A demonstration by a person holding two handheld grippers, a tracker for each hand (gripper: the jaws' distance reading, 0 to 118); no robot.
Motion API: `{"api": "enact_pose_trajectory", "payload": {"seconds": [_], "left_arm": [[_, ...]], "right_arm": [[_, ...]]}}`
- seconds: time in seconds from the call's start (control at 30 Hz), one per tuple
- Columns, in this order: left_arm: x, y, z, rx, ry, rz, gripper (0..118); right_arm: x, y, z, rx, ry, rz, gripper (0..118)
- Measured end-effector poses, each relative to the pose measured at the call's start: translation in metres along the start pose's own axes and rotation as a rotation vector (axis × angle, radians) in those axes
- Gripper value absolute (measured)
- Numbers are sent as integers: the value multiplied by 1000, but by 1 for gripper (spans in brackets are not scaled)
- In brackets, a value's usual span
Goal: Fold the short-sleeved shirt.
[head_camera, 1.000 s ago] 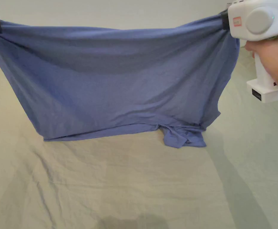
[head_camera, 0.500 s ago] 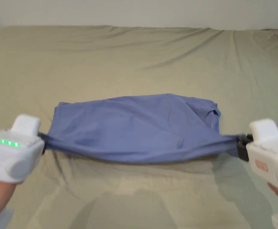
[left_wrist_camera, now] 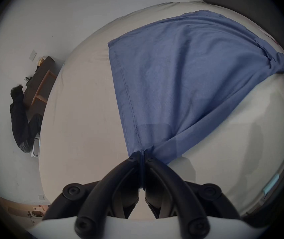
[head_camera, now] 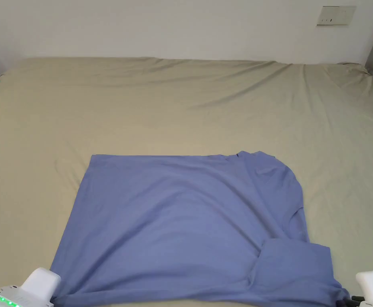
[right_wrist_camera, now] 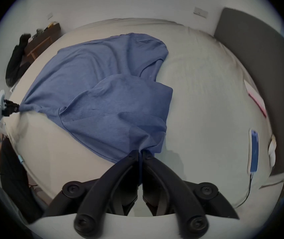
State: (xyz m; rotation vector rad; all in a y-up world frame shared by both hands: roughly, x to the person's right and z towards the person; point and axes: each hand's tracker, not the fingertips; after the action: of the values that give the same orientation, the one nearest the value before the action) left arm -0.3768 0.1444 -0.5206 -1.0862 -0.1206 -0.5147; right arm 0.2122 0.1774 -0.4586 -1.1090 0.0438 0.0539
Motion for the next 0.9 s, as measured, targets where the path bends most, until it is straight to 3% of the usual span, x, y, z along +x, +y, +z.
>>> {"api": "enact_pose_trajectory", "payload": {"seconds": [0.07,0.23,0.47,0.53,0.57,0.6,0.63,0.67,0.7,0.73,0.77,0.8,0.87,0.9], "left_arm": [[-1,-9,3,-30,-21,-25,1],[4,-29,3,-67,-57,-25,1],[16,-32,-3,-92,-42,-43,1],[16,-29,5,-69,-39,-14,1],[15,-29,11,-49,-35,12,8],[13,-30,19,-9,-21,49,18],[12,-31,32,70,8,86,25],[10,-29,44,152,17,131,39],[8,-28,58,218,24,195,79],[4,-26,69,260,22,252,111],[2,-25,79,305,18,293,116],[3,-19,94,436,28,335,112],[7,-14,107,455,40,422,112],[10,-13,111,479,50,446,111]], "right_arm": [[-12,-7,8,-44,-48,36,4],[-14,-22,1,-151,-3,-29,4],[-25,-30,-33,-203,-54,-14,5],[-33,-26,-27,-165,-117,11,20],[-35,-23,-21,-135,-165,27,41],[-36,-21,-16,-97,-212,49,80],[-37,-18,-7,-36,-199,48,97],[-39,-15,6,39,-180,28,98],[-42,-11,20,110,-165,9,98],[-46,-7,33,179,-155,3,98],[-52,-4,44,234,-160,5,98],[-59,0,57,301,-178,15,98],[-74,6,77,388,-189,35,96],[-81,8,85,410,-179,42,86]]}}
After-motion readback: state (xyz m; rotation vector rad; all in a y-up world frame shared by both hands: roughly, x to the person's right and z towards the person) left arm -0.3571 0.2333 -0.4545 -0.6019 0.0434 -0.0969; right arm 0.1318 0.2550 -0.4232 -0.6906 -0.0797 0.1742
